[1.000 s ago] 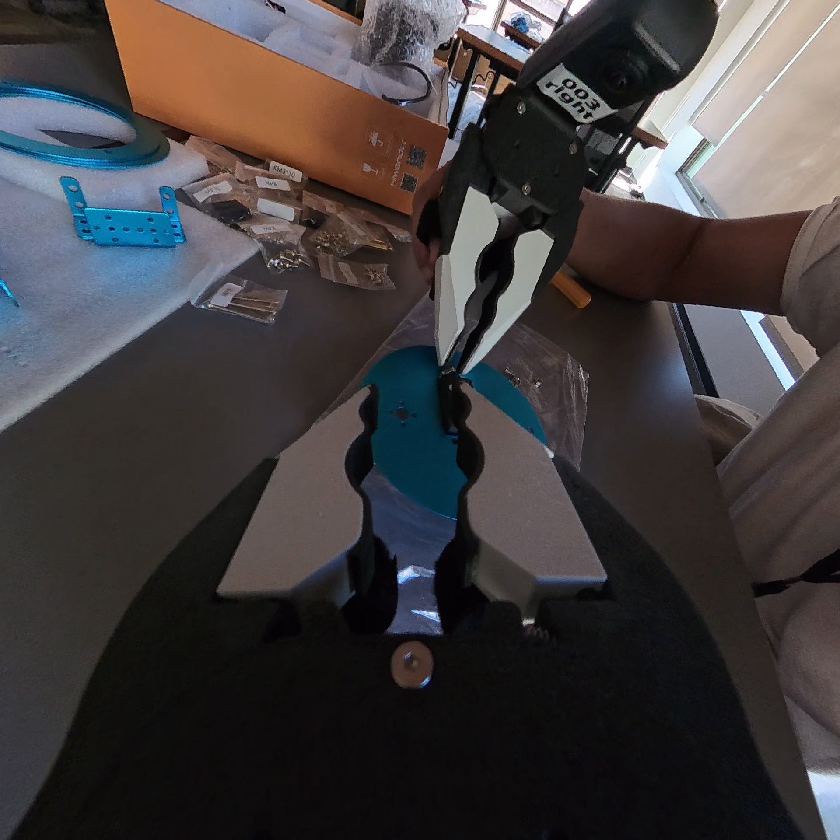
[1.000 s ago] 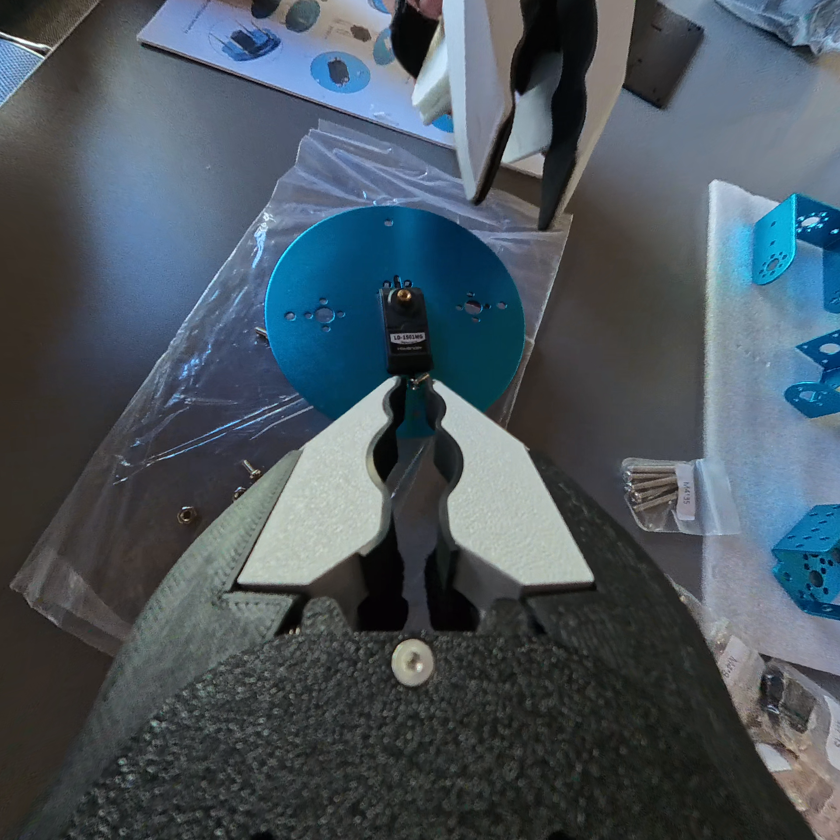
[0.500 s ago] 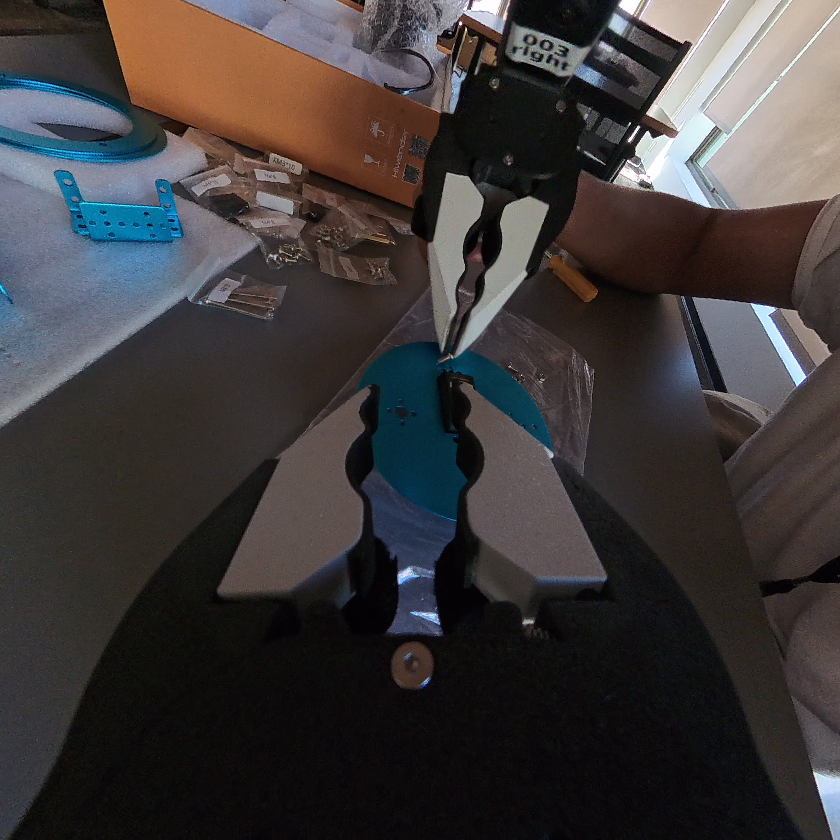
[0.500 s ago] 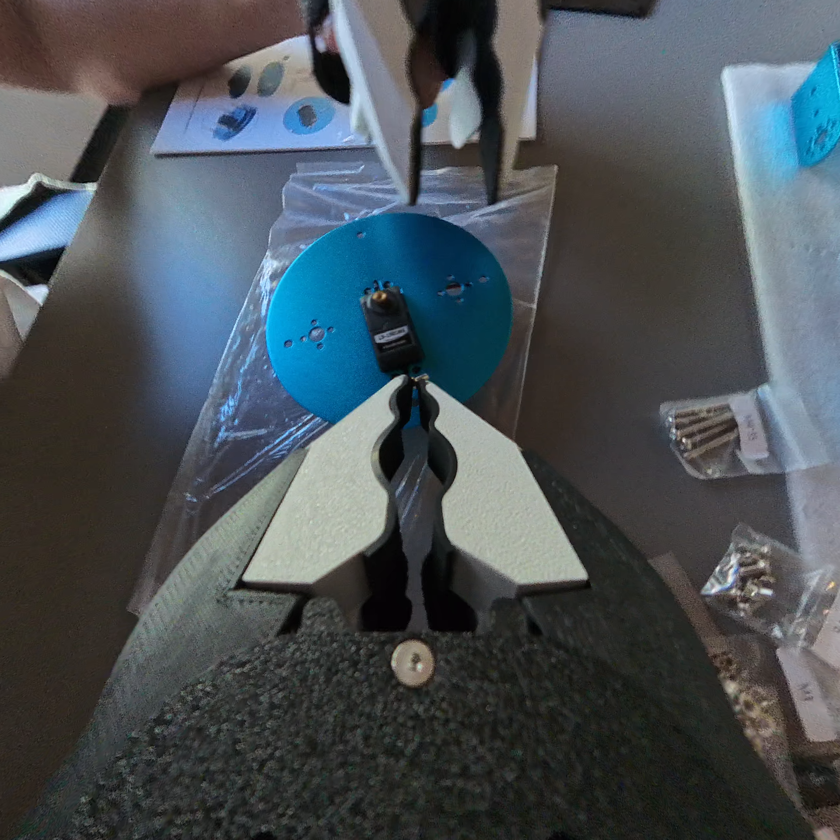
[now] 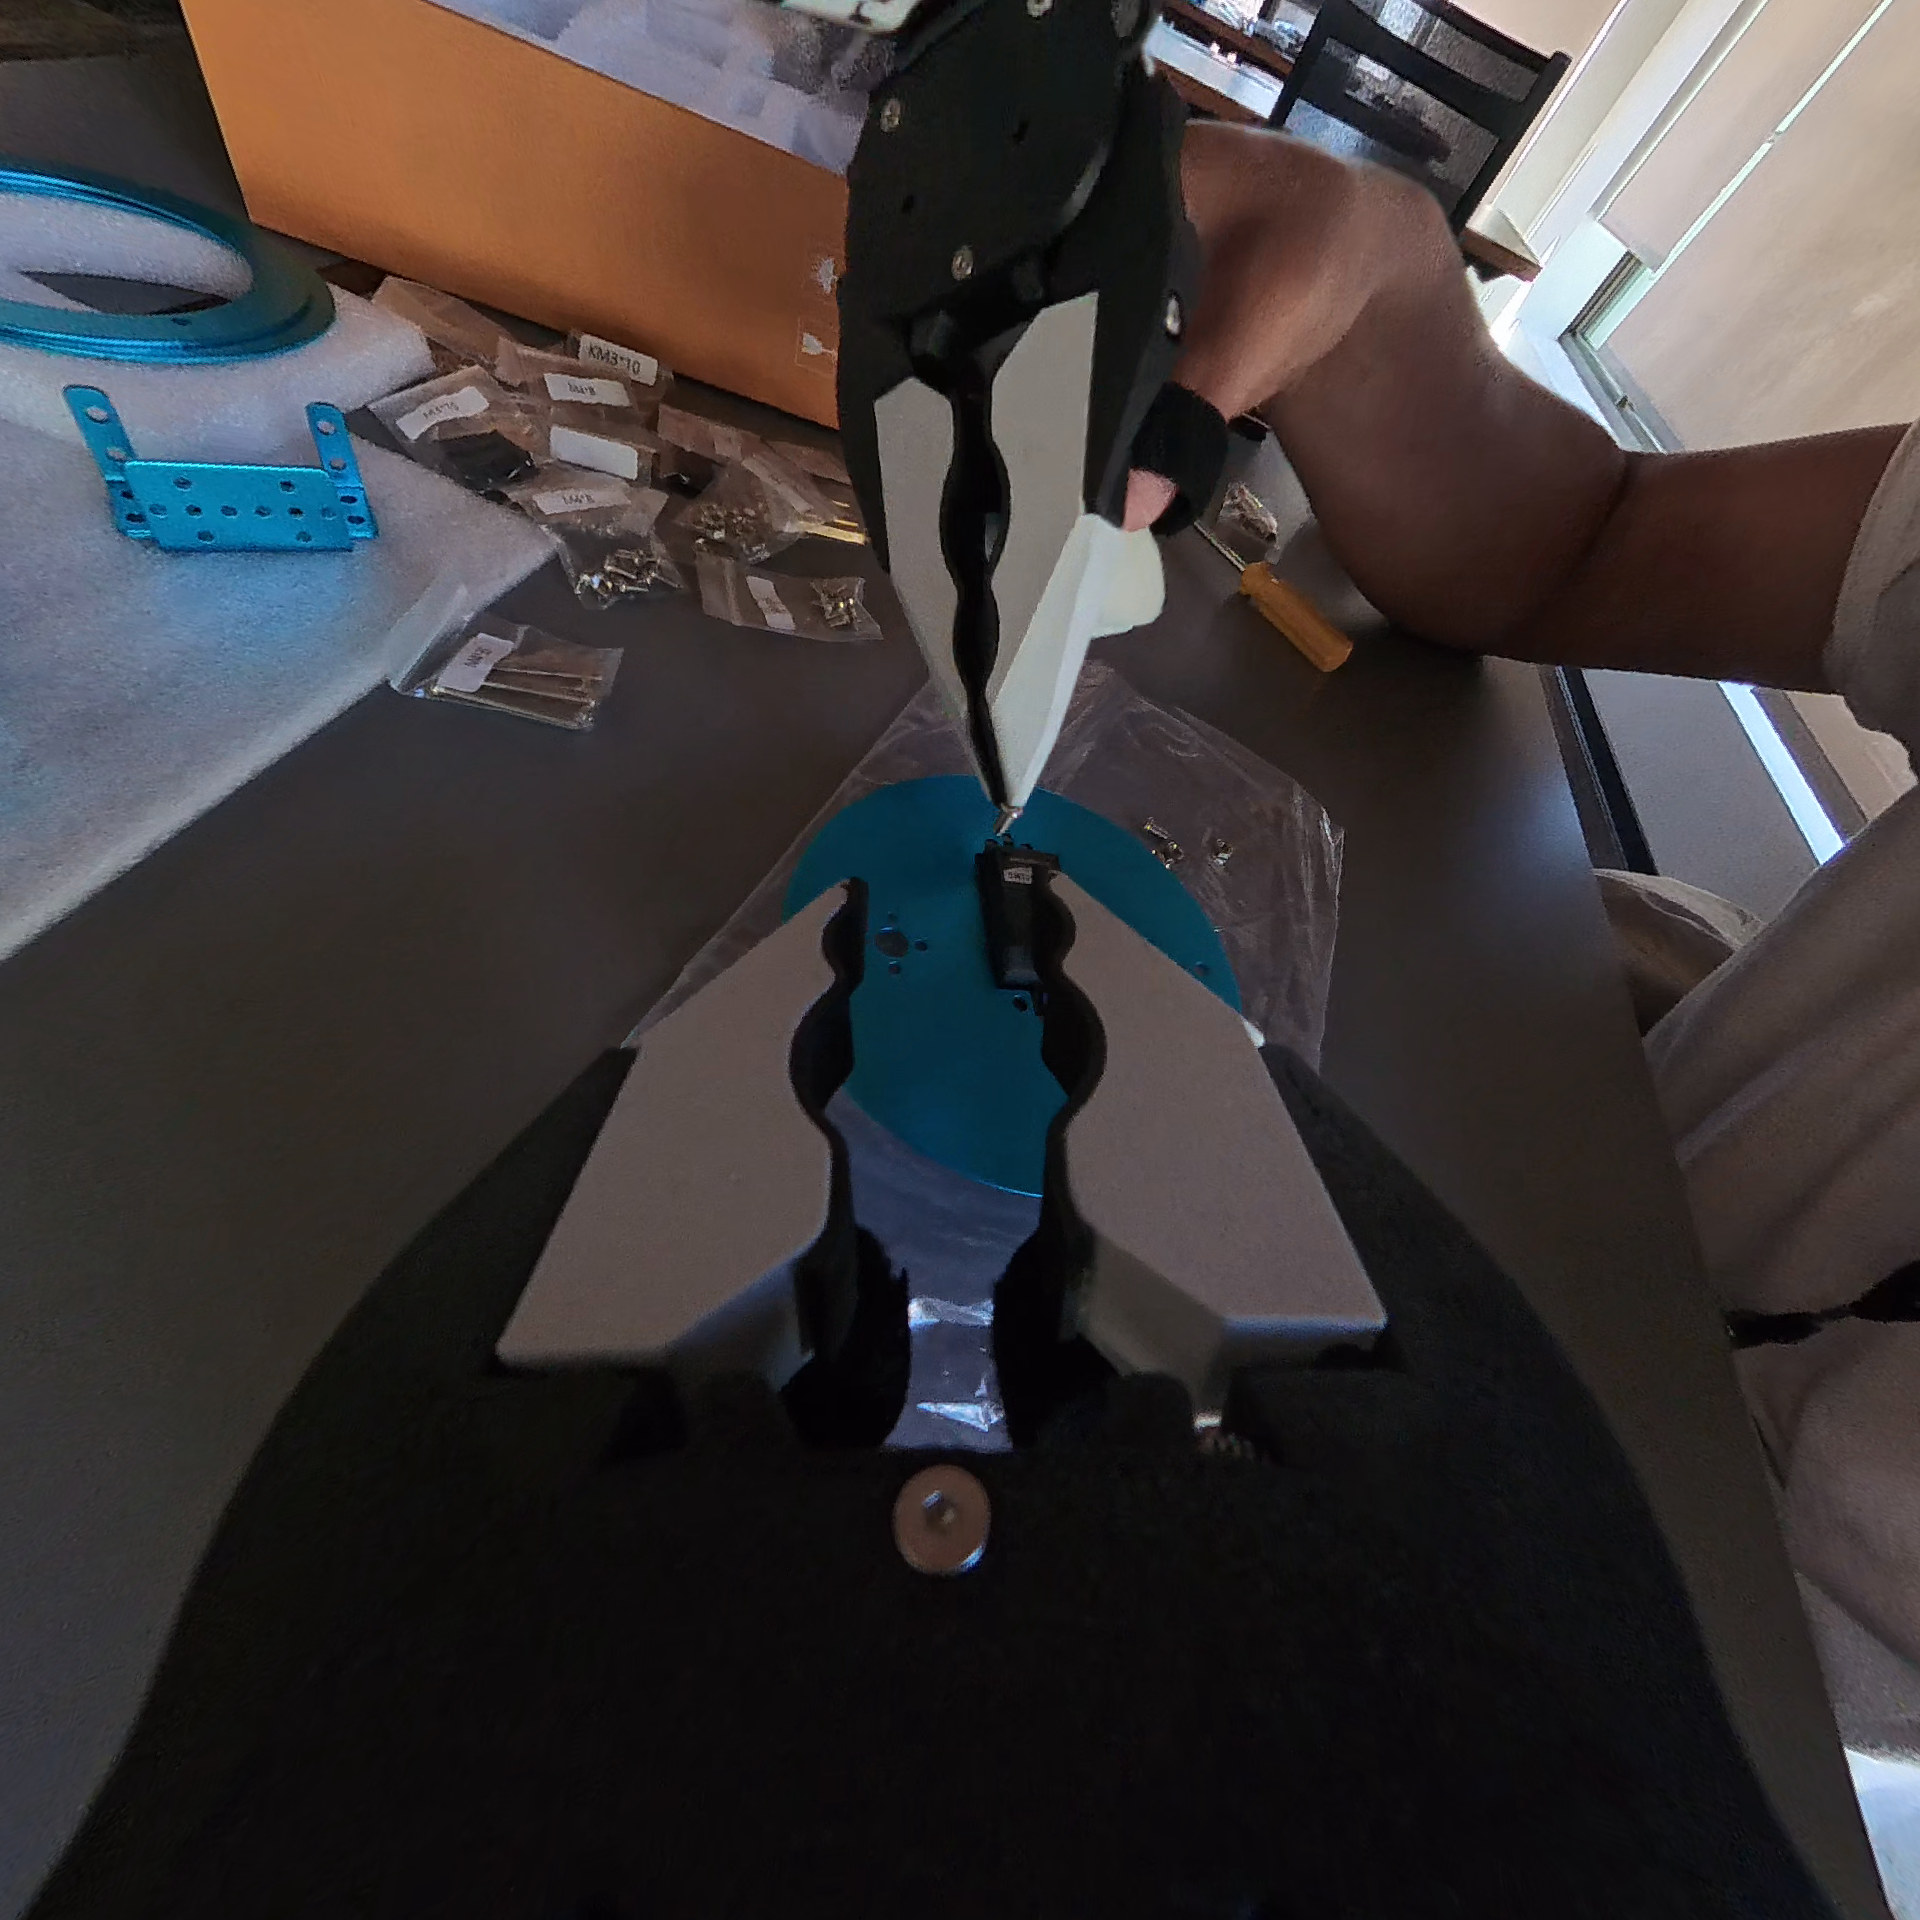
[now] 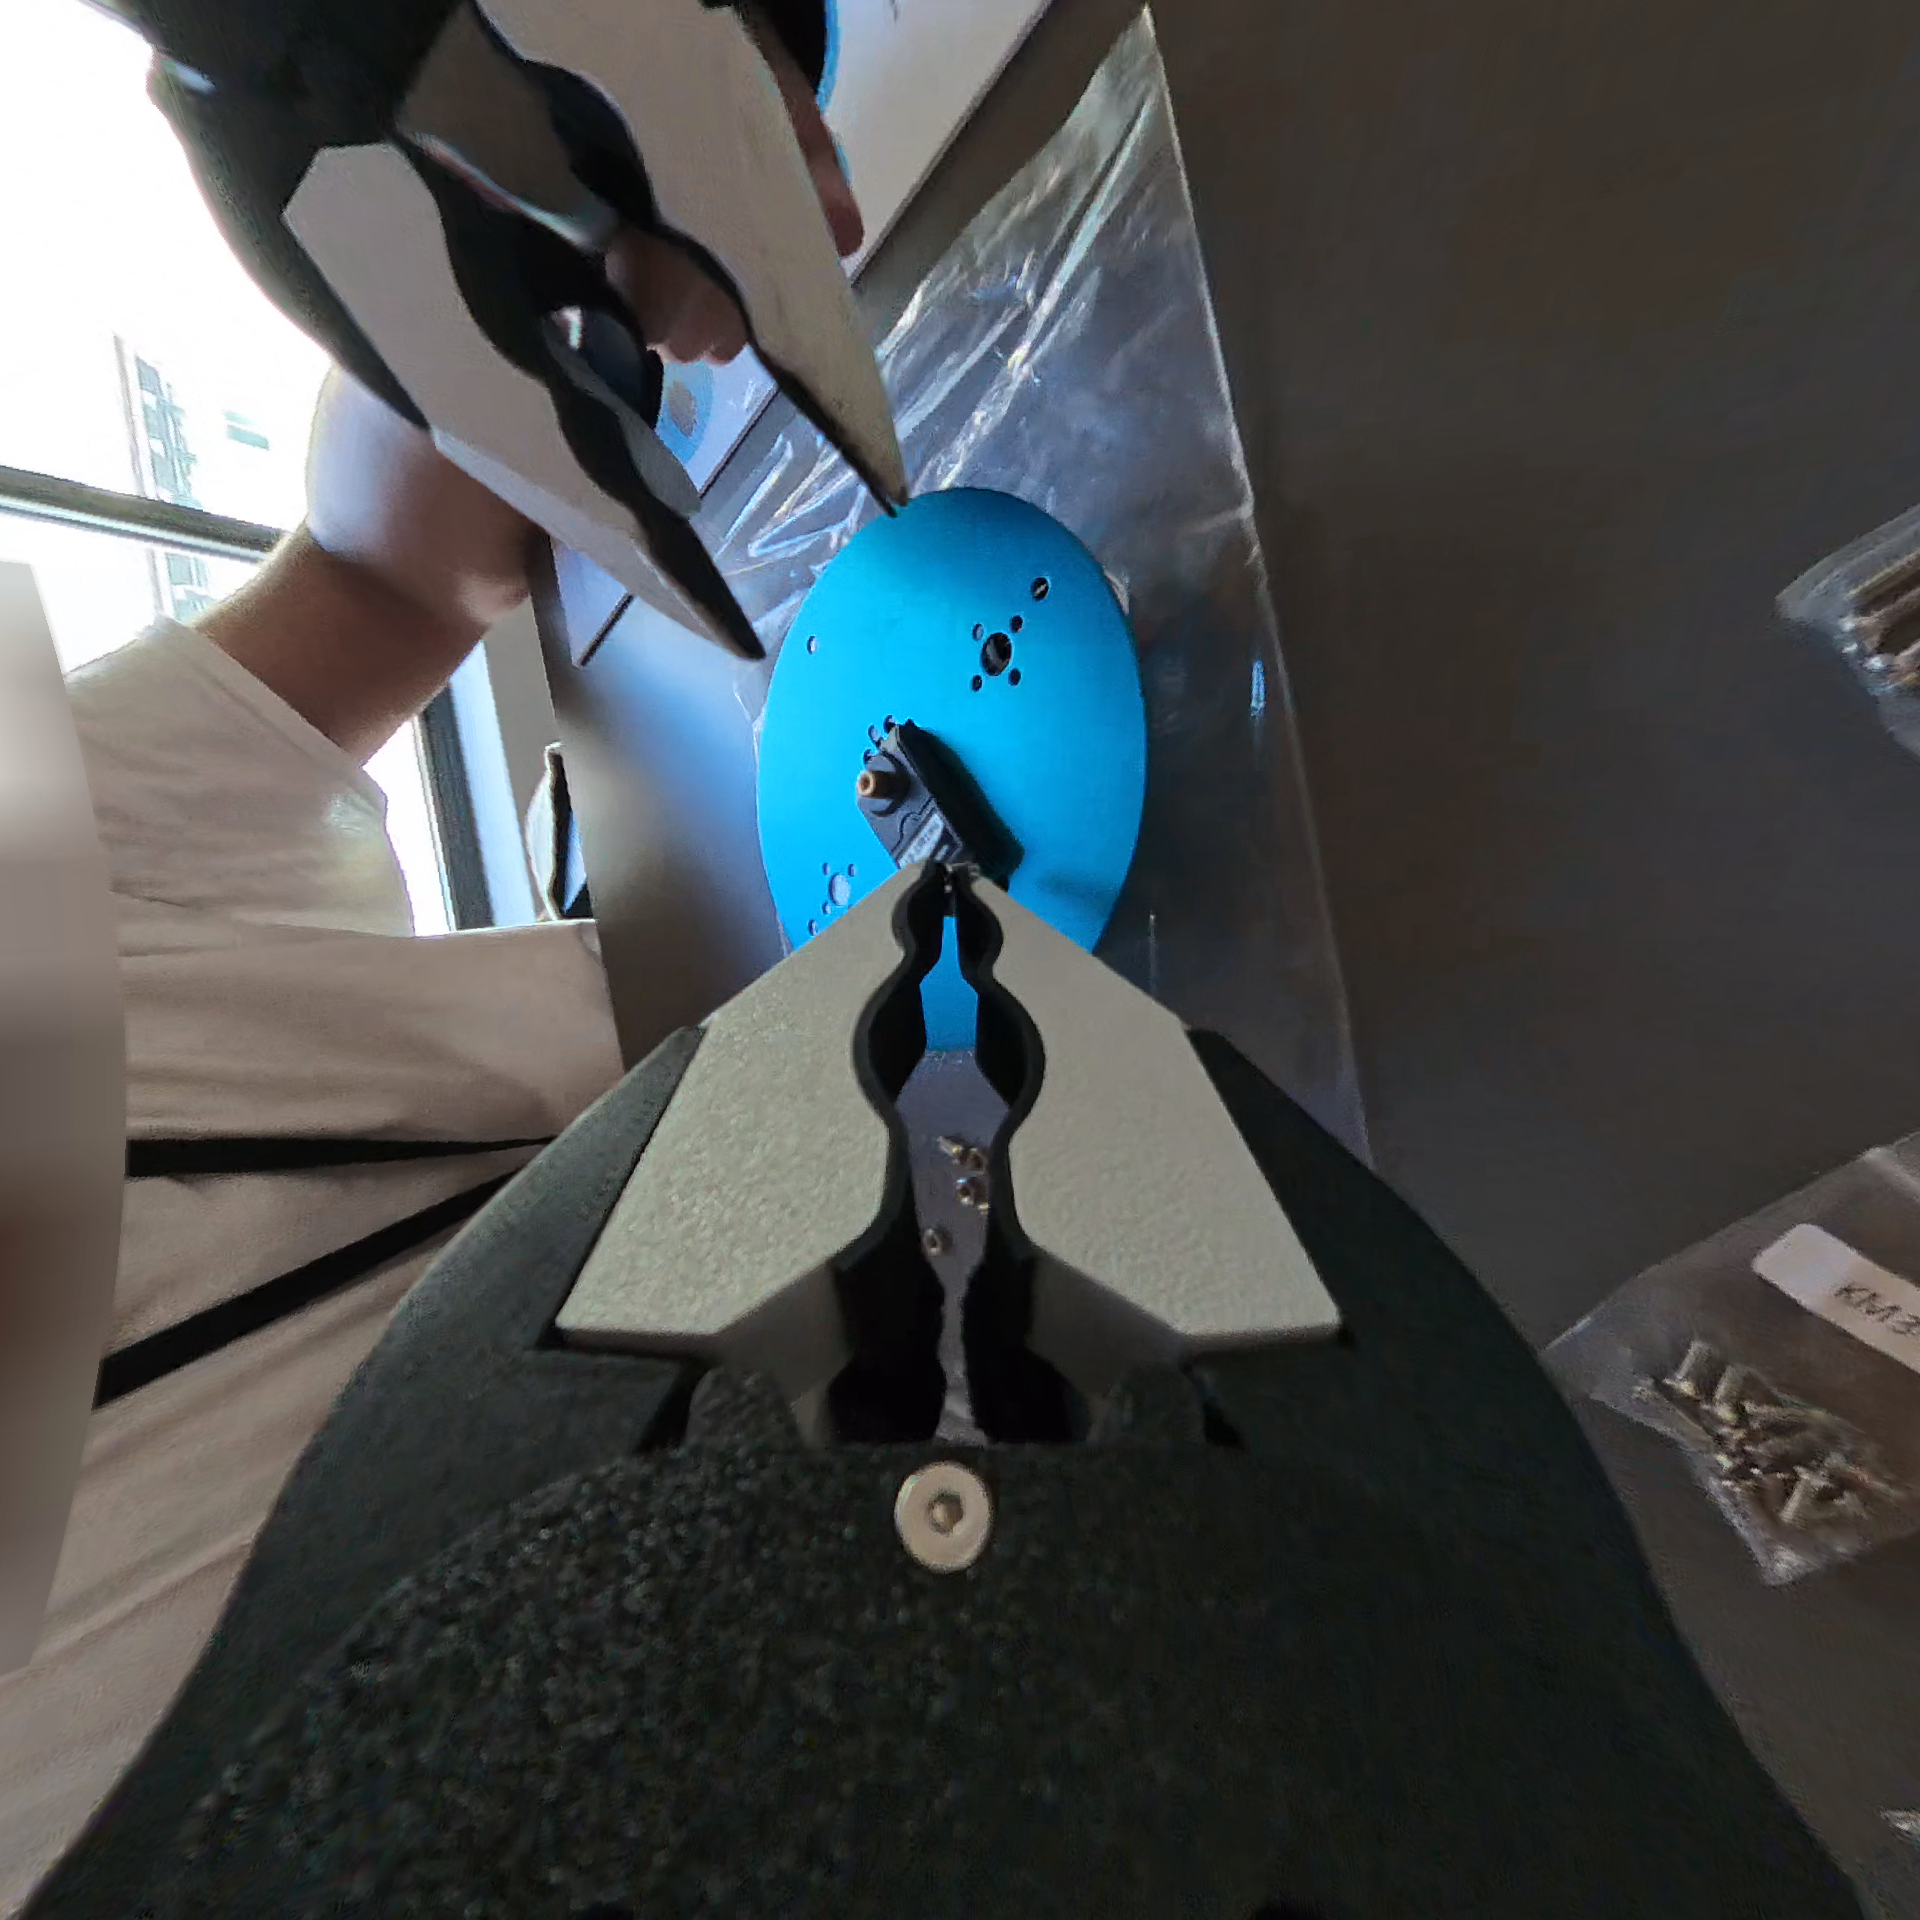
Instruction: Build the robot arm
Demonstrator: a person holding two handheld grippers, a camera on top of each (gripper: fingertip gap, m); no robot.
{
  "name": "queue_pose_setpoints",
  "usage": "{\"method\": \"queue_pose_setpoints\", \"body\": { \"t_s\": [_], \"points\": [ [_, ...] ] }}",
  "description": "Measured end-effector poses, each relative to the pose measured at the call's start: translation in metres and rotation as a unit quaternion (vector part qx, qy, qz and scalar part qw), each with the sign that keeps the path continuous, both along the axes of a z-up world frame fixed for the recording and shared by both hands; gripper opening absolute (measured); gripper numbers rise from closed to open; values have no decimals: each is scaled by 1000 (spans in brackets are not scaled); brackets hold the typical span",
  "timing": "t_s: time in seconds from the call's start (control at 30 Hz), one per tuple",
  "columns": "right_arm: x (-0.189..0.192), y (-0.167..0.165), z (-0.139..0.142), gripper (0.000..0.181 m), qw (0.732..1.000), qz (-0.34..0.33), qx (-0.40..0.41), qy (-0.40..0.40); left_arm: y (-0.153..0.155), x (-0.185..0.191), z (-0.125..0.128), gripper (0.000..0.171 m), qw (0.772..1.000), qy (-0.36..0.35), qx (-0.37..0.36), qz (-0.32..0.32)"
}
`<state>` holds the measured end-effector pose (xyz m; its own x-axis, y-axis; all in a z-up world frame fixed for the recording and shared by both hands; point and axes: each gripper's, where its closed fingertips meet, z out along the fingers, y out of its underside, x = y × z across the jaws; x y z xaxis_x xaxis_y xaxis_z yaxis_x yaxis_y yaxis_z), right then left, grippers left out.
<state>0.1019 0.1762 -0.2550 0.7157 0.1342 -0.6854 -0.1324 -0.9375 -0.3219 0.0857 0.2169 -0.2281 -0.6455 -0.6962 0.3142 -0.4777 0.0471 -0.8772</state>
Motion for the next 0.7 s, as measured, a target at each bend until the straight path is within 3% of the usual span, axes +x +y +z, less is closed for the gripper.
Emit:
{"method": "queue_pose_setpoints", "body": {
  "t_s": [0.13, 0.4, 0.7],
  "points": [
    [3, -3, -7, 0, 999, 3, -39, -11, -7, -5, -5, 31, 1000, 2, 16, -19],
    [2, -4, -3, 0, 999, 10, -35, -22, -31, -16, -16, 34, 994, -13, 95, -61],
    [2, -5, -10, 0, 998, 13, -42, -44, -34, -17, -19, 33, 994, -3, 96, -61]
  ]
}}
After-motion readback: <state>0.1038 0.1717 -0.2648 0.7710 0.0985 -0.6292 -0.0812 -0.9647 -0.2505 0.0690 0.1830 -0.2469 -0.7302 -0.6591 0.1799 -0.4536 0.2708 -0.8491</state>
